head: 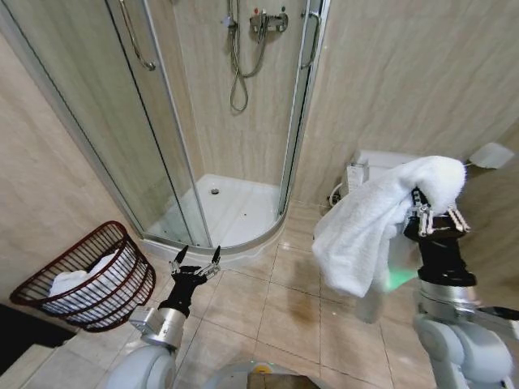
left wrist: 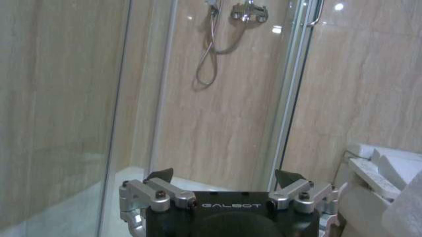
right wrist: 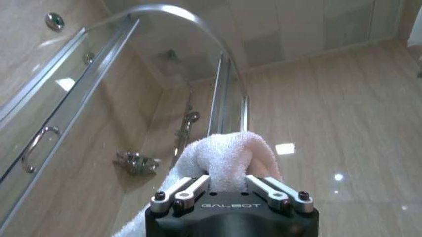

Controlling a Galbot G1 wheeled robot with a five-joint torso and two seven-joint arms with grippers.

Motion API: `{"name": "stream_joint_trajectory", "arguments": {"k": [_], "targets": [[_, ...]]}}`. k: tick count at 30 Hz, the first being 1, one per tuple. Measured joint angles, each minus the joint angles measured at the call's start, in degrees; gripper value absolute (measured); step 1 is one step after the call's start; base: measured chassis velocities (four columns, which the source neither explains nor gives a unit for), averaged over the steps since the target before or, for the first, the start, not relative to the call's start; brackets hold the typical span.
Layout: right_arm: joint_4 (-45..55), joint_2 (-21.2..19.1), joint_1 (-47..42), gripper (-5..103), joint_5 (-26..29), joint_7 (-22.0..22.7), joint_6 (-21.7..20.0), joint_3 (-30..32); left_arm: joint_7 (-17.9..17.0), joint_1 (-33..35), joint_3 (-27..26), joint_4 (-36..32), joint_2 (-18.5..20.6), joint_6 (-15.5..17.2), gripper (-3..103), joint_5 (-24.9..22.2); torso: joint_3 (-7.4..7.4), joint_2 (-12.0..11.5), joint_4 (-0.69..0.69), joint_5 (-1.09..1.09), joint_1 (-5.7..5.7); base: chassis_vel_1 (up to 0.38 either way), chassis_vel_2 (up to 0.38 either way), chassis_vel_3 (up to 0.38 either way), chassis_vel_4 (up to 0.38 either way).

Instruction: Discard the used towel into the hamper.

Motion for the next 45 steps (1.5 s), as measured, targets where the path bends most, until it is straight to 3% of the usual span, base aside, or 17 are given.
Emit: {"name": "stream_joint_trajectory", "arguments": {"k": [19,45], "targets": [[1.82,-2.38,1.29,8,3.22,1.09,0.22,1.34,0.0,0.0,0.0,0.0,0.01,0.0,100,0.0,2.99,4.73,0.0,0.0,1.72,0.0,0.0,0.0,0.0],[2.52,-1.85,1.54,8,3.59,0.6,0.2,1.42,0.0,0.0,0.0,0.0,0.0,0.0,100,0.0,6.8,10.65,0.0,0.0,3.86,0.0,0.0,0.0,0.0]]}}
